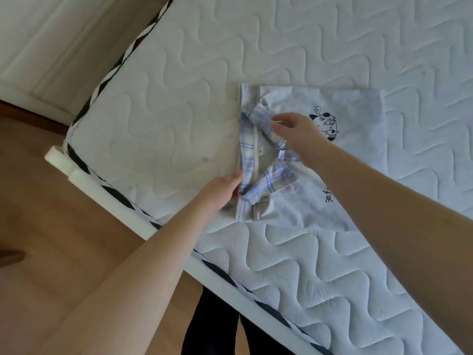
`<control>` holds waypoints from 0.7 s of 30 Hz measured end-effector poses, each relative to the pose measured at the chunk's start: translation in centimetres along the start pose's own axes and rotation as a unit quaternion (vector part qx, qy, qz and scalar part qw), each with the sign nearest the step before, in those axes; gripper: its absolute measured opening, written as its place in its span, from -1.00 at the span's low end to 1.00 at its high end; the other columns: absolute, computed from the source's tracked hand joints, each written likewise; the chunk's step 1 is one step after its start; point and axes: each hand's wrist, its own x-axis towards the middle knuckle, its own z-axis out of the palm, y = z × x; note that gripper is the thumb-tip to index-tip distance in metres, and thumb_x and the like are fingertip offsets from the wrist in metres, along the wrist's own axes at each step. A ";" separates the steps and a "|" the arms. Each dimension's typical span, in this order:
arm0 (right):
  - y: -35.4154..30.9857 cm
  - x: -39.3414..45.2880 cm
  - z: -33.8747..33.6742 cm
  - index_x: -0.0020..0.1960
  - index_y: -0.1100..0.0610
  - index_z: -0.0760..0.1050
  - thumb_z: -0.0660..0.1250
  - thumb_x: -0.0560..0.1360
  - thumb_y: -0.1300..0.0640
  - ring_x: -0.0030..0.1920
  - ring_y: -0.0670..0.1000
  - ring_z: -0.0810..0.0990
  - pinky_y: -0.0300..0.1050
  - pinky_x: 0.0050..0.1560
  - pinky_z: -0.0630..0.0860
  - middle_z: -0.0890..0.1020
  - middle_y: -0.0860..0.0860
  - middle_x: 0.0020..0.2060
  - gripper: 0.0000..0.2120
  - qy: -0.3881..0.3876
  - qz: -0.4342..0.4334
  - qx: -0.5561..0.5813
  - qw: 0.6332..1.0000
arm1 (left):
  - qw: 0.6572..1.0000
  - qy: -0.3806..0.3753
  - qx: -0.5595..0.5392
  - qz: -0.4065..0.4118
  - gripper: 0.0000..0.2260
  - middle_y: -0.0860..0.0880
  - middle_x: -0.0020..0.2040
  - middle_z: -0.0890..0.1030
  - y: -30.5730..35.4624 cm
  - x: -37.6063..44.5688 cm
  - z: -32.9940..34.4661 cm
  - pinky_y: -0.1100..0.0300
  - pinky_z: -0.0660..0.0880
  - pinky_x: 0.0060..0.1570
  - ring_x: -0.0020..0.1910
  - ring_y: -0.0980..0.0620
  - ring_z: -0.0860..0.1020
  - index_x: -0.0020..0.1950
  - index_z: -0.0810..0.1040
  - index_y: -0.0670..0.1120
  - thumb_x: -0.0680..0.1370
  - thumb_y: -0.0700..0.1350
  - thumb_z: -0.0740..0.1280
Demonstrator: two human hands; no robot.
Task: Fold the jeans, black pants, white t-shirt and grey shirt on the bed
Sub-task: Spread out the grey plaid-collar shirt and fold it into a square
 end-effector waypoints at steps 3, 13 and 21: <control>-0.4 2.0 0.1 0.34 0.04 0.47 0.34 0.56 0.11 0.19 -0.01 0.50 -0.11 0.21 0.41 0.56 -0.01 0.23 -0.65 0.024 -0.086 -0.167 0.982 | 0.999 -0.024 -0.033 0.031 -0.42 0.01 0.08 0.64 -0.8 -0.6 0.4 -0.02 0.47 0.21 0.07 -0.01 0.59 0.04 0.61 0.07 0.29 0.47 0.26; -2.5 9.1 1.0 0.59 0.01 0.02 0.43 0.47 -0.06 0.57 0.08 -0.03 0.05 0.51 -0.08 0.06 0.01 0.58 -0.15 -0.042 -0.127 -0.447 0.885 | 0.993 -0.089 -0.069 0.027 -0.76 0.36 -0.11 0.61 -3.3 -1.8 3.0 0.36 0.45 -0.18 -0.08 0.34 0.56 -0.04 0.54 0.26 0.39 0.29 0.44; -4.9 12.3 1.4 0.46 0.09 0.29 0.56 0.27 -0.18 0.35 0.21 0.32 0.12 0.35 0.25 0.42 0.15 0.32 -0.12 -0.084 -0.137 -0.517 0.841 | 0.979 -0.022 -0.201 0.019 -0.77 0.26 -0.26 0.67 -3.0 -1.8 5.3 0.29 0.57 -0.35 -0.31 0.30 0.62 -0.10 0.60 0.10 0.34 0.01 0.60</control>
